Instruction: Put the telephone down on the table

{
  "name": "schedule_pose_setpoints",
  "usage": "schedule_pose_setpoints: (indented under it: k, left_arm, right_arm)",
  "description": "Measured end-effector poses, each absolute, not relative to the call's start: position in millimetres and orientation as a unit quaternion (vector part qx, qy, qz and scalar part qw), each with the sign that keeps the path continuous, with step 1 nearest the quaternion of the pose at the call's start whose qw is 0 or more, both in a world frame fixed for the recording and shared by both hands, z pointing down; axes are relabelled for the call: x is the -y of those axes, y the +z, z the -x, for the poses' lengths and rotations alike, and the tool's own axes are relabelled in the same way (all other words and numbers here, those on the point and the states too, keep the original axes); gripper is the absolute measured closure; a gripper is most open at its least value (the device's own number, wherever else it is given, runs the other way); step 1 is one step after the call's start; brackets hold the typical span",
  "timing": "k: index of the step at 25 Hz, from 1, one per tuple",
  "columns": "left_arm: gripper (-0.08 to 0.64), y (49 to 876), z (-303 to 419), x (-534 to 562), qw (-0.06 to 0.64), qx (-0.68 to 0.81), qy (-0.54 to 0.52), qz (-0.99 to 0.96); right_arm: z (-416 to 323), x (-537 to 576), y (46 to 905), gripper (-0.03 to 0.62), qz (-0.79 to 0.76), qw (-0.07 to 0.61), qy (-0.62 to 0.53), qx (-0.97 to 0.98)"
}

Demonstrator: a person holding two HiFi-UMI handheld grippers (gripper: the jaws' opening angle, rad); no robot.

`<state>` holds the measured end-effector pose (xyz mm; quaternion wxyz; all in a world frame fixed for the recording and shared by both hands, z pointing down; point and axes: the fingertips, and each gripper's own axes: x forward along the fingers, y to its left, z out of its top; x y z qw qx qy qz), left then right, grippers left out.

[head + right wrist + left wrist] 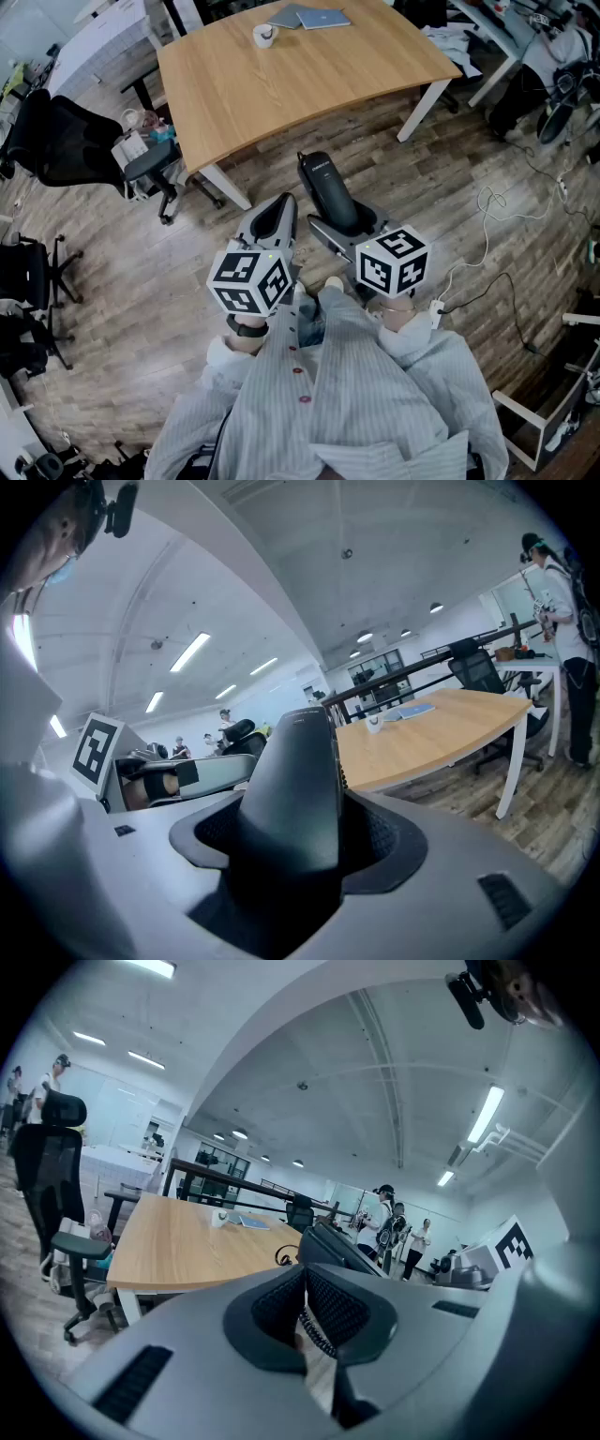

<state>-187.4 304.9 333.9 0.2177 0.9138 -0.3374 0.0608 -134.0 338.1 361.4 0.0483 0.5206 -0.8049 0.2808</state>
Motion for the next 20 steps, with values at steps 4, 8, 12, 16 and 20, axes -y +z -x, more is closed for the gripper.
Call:
schedule_pose_setpoints:
  k: [4, 8, 12, 16, 20]
  left_arm:
    - [0.543, 333, 204, -292, 0.214, 0.345, 0.051, -0.912]
    - [0.543, 333, 214, -287, 0.213, 0.35, 0.046, -0.911]
    - [0.543, 334, 209, -286, 0.214, 0.351, 0.047, -0.91]
    - [0.543, 335, 203, -288, 0.209, 0.355, 0.048, -0.91]
    - [0.543, 332, 190, -288, 0.204, 0.358, 0.046, -0.91]
  right_arm:
    - [153, -325, 365, 0.258, -0.515, 0.054, 0.275, 0.81]
    - [162, -319, 365, 0.258, -0.511, 0.057, 0.271, 0.814]
    - [156, -317, 364, 0.258, -0.511, 0.057, 0.268, 0.814]
    - [149, -319, 365, 0.258, -0.508, 0.056, 0.268, 0.816]
    - [137, -319, 362, 0.258, -0.505, 0.053, 0.263, 0.82]
